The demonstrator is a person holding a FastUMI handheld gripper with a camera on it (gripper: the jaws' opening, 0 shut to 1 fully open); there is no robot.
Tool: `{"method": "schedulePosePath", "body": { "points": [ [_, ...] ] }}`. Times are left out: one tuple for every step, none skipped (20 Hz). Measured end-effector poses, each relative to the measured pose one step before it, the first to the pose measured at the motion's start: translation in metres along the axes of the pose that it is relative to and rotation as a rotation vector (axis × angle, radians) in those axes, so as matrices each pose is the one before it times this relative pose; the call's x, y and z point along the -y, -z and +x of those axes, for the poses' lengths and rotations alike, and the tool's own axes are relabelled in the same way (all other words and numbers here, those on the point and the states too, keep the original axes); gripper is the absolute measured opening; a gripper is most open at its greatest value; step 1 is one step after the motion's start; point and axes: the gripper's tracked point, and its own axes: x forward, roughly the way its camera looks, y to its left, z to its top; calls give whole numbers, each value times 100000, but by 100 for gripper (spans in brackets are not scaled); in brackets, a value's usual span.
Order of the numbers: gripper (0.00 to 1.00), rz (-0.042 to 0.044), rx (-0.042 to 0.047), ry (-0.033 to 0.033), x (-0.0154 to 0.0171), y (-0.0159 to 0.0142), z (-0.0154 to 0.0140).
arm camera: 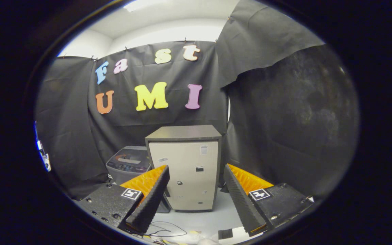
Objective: Put the clothes into the washing machine and then close the washing machine lid.
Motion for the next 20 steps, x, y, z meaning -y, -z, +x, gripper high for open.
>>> {"method": "schedulePosePath", "body": {
  "points": [
    [100, -141, 50, -133, -121, -105, 29],
    [100, -137, 190, -69, 60, 70, -141],
    [100, -153, -194, 161, 67, -22, 79],
    [100, -53, 269, -104, 59, 91, -287],
    [100, -71, 287, -200, -4, -84, -28],
    [100, 54, 250, 49, 118, 100, -241],
    [100, -121, -344, -82, -36, 92, 84],
    [100, 53, -12, 131, 216, 215, -151],
    [100, 76, 2, 411, 129, -75, 91],
    [100, 230, 43, 199, 106, 99, -109],
    [100, 168, 137, 68, 52, -100, 101],
    [100, -70, -26, 334, 106, 141, -162],
    [100, -14, 352, -181, -11, 11, 54],
    [100, -96, -180, 152, 148, 47, -148],
    [100, -46, 99, -262, -97, 75, 152],
    [100, -133, -186, 134, 114, 157, -137],
    [100, -114, -56, -159, -97, -41, 154],
    [100, -153, 161, -50, 4, 75, -88],
    [100, -270, -19, -83, -13, -36, 92],
    [100, -124, 120, -141, -17, 26, -10]
  ]
}}
